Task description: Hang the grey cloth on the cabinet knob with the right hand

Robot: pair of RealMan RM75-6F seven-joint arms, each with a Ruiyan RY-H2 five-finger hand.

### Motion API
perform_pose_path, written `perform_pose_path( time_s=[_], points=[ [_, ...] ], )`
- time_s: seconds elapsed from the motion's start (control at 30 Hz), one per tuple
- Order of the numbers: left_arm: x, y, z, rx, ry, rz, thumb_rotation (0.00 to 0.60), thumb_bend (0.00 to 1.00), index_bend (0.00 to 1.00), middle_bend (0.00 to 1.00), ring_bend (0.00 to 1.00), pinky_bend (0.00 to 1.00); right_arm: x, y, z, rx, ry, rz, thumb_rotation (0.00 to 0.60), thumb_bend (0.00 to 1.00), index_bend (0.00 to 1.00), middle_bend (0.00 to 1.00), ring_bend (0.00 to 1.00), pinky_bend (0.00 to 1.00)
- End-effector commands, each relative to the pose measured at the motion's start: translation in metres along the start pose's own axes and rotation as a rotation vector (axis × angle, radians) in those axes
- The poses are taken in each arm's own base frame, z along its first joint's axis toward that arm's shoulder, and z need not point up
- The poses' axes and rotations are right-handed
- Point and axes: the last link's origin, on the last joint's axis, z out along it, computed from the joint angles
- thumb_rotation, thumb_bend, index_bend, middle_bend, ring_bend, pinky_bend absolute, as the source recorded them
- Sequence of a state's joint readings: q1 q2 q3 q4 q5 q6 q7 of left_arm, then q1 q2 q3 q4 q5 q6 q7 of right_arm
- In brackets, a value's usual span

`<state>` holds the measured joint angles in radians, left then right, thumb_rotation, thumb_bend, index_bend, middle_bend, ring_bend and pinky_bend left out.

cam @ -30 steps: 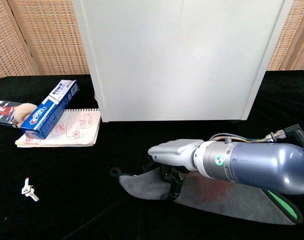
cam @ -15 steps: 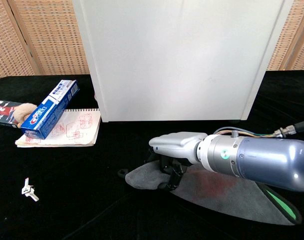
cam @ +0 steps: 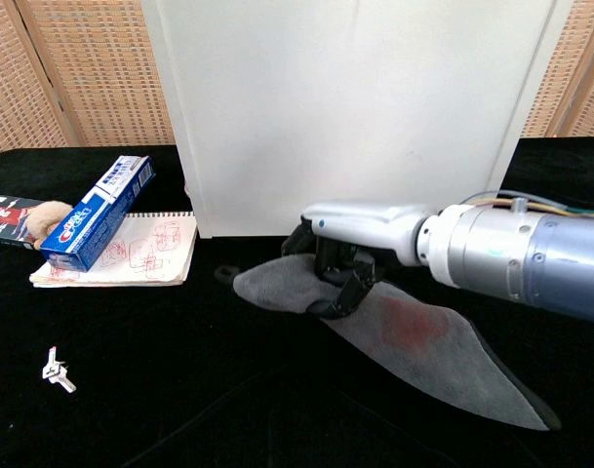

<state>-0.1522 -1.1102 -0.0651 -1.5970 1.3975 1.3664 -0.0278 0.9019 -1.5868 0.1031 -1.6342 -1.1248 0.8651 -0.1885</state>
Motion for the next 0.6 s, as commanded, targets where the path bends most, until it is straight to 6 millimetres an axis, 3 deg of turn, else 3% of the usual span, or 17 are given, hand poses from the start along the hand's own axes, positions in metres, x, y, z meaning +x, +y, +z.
perform_pose_path(
  time_s=[0.03, 0.3, 0.6],
  points=[
    [0.0, 0.0, -0.001, -0.002, 0.001, -0.001, 0.6, 0.0, 0.0, 0.0, 0.0, 0.0, 0.029, 0.005, -0.022, 0.032, 0.128, 0.019, 0.6, 0.74, 0.77, 1.0, 1.0, 1.0],
    [0.002, 0.001, -0.001, -0.005, 0.004, -0.004, 0.6, 0.0, 0.0, 0.0, 0.0, 0.0, 0.073, 0.014, -0.054, 0.071, 0.382, -0.092, 0.6, 0.76, 0.78, 1.0, 1.0, 1.0],
    [0.002, 0.002, -0.001, -0.005, 0.005, -0.002, 0.6, 0.0, 0.0, 0.0, 0.0, 0.0, 0.105, 0.019, -0.085, 0.06, 0.561, -0.336, 0.6, 0.79, 0.79, 1.0, 1.0, 1.0]
  ],
)
